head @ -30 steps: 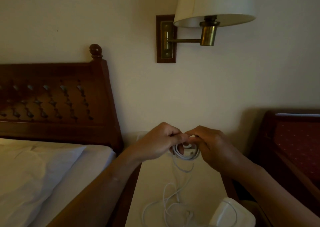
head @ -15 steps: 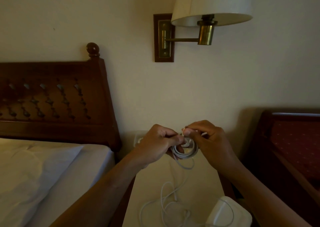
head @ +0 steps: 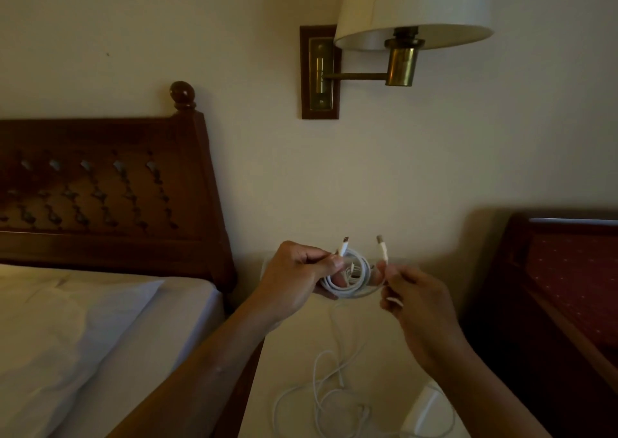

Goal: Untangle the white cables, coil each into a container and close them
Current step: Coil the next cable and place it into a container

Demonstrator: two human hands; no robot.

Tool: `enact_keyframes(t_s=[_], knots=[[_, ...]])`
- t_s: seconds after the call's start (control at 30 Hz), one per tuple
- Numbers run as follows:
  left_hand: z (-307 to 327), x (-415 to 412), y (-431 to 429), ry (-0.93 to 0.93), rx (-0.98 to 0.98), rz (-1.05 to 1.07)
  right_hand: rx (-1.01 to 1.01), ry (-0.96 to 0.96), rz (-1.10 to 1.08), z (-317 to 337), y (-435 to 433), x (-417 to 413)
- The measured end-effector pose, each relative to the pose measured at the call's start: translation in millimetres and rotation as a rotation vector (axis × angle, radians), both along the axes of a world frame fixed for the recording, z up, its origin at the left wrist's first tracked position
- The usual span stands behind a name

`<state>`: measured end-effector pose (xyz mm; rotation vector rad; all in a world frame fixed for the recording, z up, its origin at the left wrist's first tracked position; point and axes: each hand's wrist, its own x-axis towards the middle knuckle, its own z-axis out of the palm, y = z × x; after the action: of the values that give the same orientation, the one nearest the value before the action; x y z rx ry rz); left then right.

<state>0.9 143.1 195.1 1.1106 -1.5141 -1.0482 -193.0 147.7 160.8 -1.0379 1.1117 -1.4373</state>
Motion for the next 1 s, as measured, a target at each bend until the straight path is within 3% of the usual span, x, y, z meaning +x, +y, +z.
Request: enact_keyframes(t_s=[0.37,0.53,0.73,1.0], knots=[[3,-3,-3,0.020,0.080,0.075,-0.896,0.908,-0.053,33,2,-14],[3,-10,-3,0.108,0.082,0.131,-0.919,1.111,0.071,57,1,-24],[5,-16,-5,0.176,0.072,0.180,-0.881,1.371,0.022,68,0,-25],[-5,-23,-8,-0.001,-0.032,0.210,-0.635,1.570,0.084,81,0,-8]])
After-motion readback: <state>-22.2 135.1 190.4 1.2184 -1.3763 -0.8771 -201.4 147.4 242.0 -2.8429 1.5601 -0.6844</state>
